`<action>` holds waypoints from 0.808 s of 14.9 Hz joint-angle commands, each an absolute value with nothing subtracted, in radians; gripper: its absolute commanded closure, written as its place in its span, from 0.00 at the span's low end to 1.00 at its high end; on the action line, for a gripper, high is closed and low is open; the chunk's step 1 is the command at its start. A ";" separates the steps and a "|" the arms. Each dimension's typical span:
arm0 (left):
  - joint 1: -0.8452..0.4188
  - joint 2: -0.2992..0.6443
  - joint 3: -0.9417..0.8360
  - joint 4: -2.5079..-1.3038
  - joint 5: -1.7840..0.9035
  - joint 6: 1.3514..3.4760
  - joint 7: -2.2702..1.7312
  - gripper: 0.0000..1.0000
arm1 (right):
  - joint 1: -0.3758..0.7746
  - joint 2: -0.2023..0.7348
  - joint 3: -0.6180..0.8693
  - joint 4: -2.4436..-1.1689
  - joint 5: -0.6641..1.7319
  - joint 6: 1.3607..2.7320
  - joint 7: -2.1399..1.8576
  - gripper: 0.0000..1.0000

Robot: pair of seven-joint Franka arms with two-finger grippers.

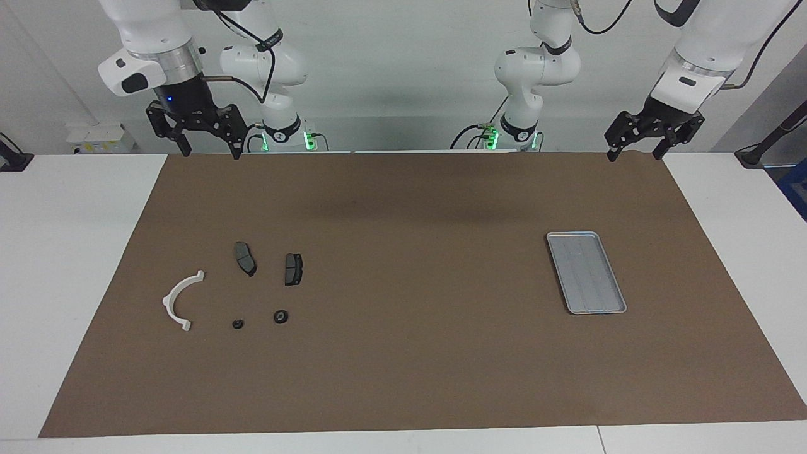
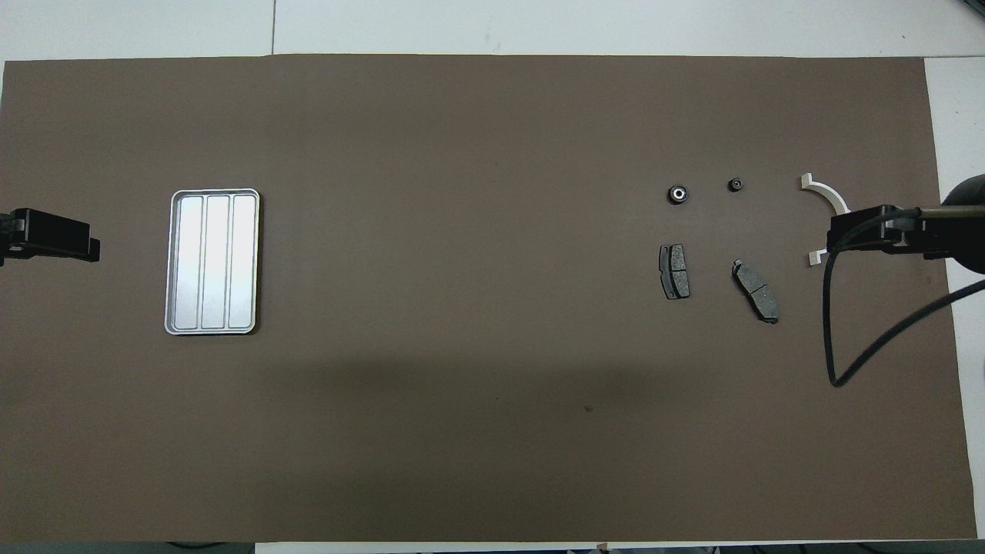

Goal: Pick bearing gear from pile to tray
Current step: 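Reach the right gripper to the small black ring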

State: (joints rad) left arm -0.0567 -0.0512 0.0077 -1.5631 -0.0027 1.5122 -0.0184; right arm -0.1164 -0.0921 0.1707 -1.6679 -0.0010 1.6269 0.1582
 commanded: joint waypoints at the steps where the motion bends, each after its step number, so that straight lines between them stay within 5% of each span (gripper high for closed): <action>1: -0.057 -0.074 0.011 -1.582 -0.012 1.500 -0.023 0.00 | -0.129 -0.011 0.173 -1.710 0.005 1.713 0.187 0.00; 12: -0.057 -0.074 0.011 -1.582 -0.011 1.500 -0.025 0.00 | -0.072 0.359 0.175 -1.700 -0.144 2.073 0.377 0.02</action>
